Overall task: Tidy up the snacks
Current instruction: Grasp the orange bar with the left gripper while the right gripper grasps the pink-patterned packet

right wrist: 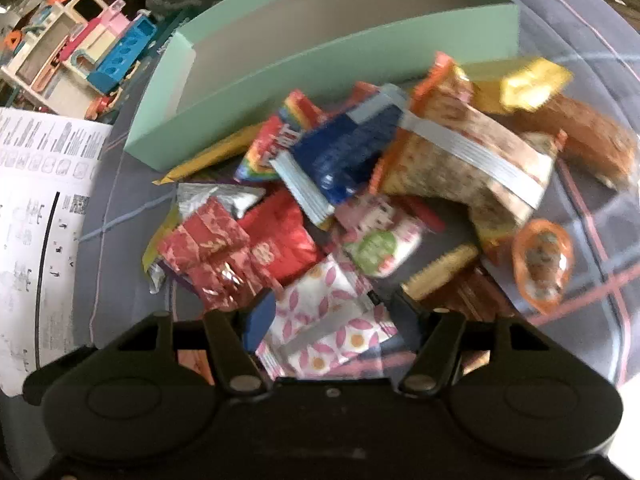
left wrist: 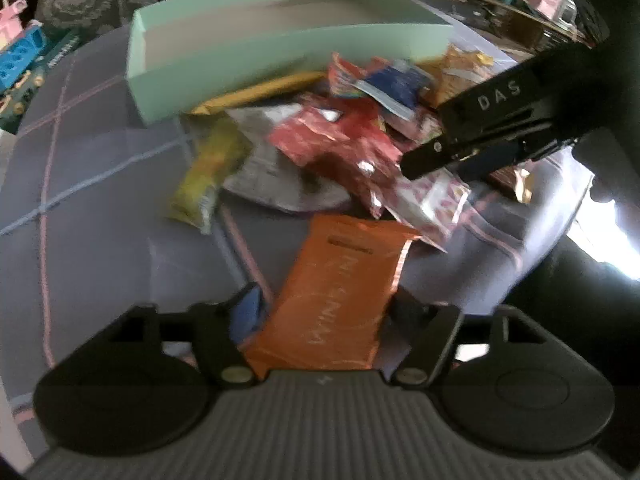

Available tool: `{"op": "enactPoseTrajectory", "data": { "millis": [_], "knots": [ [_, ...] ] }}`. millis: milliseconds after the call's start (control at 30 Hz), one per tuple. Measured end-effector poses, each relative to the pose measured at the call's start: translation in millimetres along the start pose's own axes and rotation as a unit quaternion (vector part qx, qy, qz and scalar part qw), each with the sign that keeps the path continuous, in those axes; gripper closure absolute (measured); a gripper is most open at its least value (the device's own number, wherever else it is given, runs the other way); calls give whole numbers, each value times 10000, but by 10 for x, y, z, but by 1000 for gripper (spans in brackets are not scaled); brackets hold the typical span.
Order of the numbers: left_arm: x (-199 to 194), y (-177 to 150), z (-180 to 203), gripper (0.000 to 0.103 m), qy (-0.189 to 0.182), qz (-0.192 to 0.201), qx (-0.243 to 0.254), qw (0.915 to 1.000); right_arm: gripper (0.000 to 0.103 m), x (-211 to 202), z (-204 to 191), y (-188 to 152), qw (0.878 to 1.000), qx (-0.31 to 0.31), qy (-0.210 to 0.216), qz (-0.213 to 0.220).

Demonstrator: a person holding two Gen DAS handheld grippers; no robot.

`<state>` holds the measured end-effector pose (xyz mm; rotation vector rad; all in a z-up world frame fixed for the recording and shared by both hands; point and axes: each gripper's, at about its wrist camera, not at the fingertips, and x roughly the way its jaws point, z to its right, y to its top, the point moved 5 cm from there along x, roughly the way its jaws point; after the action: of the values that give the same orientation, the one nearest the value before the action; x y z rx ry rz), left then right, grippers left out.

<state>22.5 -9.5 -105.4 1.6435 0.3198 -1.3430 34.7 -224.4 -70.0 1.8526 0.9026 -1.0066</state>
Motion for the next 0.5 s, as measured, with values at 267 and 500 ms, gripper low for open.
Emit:
{"op": "enactPoseTrajectory", "data": {
  "millis": [267, 500],
  "knots": [
    [127, 61, 7, 40, 144, 53, 34, 9999, 36, 136, -240, 6, 9991, -353, -212, 33],
    [22, -33, -271, 47, 642, 68, -972, 9932, 36, 56, -248, -179, 9980, -591, -207, -82]
  ]
}}
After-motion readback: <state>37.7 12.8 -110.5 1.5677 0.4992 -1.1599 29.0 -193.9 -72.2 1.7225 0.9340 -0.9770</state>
